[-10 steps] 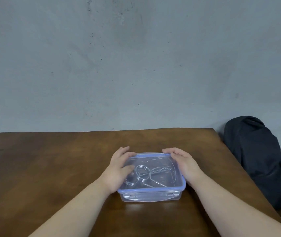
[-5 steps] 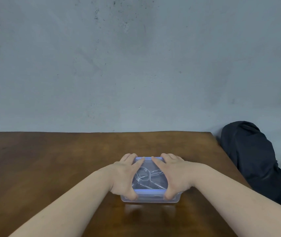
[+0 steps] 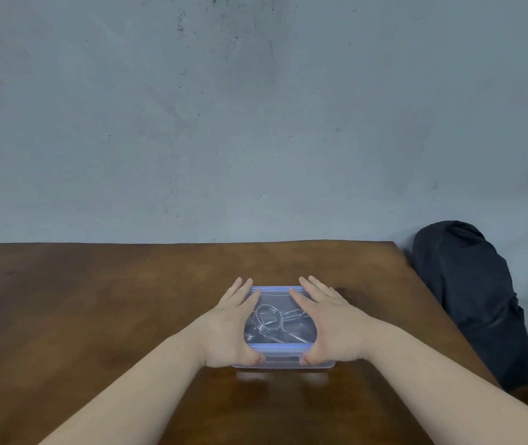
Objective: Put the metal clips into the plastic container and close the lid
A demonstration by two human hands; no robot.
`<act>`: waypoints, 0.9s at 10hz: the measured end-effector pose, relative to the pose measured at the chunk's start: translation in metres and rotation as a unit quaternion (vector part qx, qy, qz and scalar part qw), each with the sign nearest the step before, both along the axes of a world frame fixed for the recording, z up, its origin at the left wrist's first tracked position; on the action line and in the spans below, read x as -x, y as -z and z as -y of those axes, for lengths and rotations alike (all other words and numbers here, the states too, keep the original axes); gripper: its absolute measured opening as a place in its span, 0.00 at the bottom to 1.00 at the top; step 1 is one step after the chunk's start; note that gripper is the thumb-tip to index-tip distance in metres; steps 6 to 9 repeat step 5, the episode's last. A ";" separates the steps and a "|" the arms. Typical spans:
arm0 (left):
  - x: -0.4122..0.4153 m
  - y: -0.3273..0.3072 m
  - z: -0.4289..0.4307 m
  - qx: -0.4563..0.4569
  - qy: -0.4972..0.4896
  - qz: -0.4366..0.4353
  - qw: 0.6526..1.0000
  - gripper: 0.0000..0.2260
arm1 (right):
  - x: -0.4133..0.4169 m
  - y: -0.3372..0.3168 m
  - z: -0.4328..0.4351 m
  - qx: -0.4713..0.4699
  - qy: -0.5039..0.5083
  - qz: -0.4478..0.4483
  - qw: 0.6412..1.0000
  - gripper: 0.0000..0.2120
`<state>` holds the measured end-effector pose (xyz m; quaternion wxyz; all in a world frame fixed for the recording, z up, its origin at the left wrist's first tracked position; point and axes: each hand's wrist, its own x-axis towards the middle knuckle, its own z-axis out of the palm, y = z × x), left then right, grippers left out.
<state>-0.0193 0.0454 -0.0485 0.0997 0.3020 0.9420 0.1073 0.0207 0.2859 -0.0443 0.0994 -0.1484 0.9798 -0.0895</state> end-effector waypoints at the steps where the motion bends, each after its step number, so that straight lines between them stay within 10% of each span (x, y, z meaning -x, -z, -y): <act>1: -0.006 0.002 0.001 -0.027 -0.003 -0.013 1.000 0.54 | -0.005 0.001 0.000 0.034 0.009 -0.020 0.999 0.55; 9: -0.008 -0.008 0.012 -0.076 -0.016 0.068 0.995 0.61 | -0.020 -0.006 -0.007 0.047 0.007 0.010 0.999 0.58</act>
